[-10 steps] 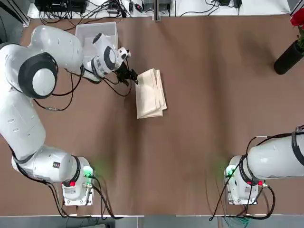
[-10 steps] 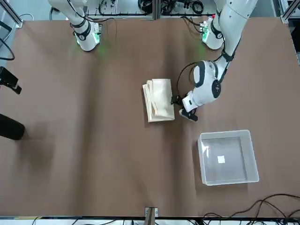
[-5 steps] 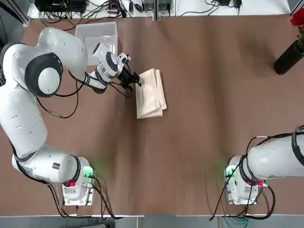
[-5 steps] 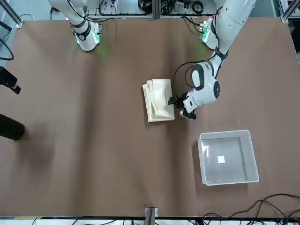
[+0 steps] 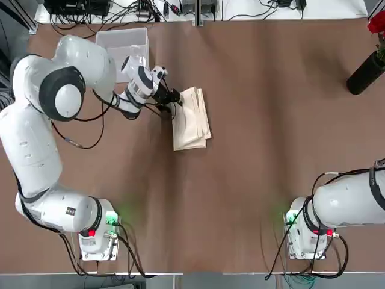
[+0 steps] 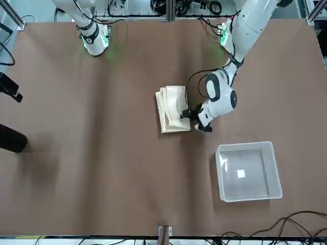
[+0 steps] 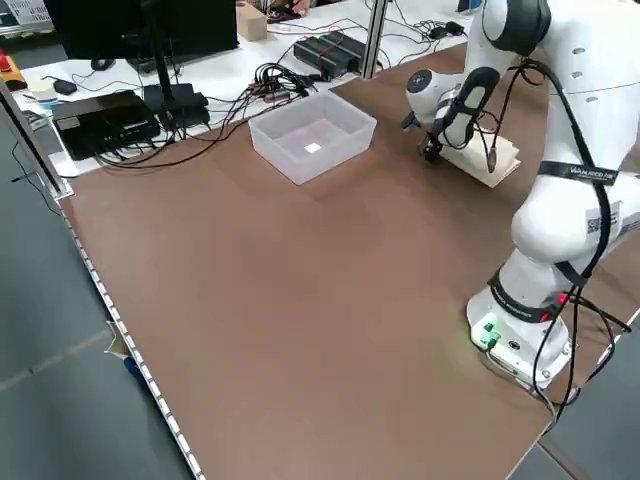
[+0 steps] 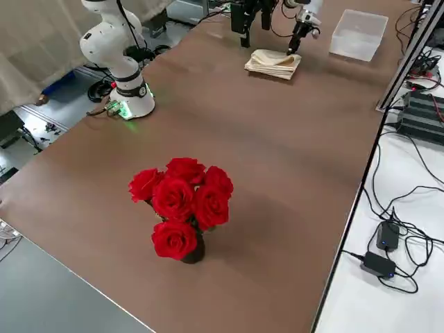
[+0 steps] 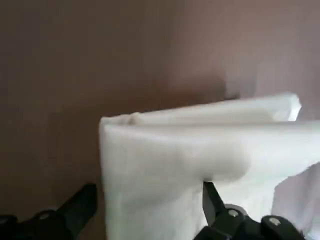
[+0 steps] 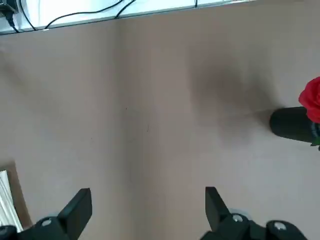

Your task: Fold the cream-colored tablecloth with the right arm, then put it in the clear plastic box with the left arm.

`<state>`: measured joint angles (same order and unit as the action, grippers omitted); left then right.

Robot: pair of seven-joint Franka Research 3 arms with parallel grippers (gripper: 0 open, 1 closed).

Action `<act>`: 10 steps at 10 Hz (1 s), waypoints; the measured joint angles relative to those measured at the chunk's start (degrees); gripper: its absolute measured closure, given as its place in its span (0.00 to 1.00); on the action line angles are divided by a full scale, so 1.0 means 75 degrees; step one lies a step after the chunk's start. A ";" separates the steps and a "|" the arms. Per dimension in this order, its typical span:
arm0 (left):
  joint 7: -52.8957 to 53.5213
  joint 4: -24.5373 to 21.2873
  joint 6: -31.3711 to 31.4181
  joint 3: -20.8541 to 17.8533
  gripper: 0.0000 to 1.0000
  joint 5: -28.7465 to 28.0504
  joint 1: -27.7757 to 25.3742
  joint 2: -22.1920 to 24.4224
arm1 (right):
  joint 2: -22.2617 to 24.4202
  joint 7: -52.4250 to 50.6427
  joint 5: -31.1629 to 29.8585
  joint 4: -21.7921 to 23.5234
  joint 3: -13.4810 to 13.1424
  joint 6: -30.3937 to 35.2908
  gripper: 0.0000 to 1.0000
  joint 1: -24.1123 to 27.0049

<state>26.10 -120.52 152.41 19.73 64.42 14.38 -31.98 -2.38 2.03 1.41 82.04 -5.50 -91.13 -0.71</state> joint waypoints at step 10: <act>-0.0082 0.0330 0.0391 0.0309 0.87 0.0158 0.0047 -0.0182 | -0.0052 -0.0682 -0.0014 0.0036 -0.0017 -0.0056 0.00 0.0131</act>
<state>25.49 -118.04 155.34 22.05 65.61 14.73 -33.34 -2.77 -3.09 1.31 82.31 -5.62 -91.56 0.27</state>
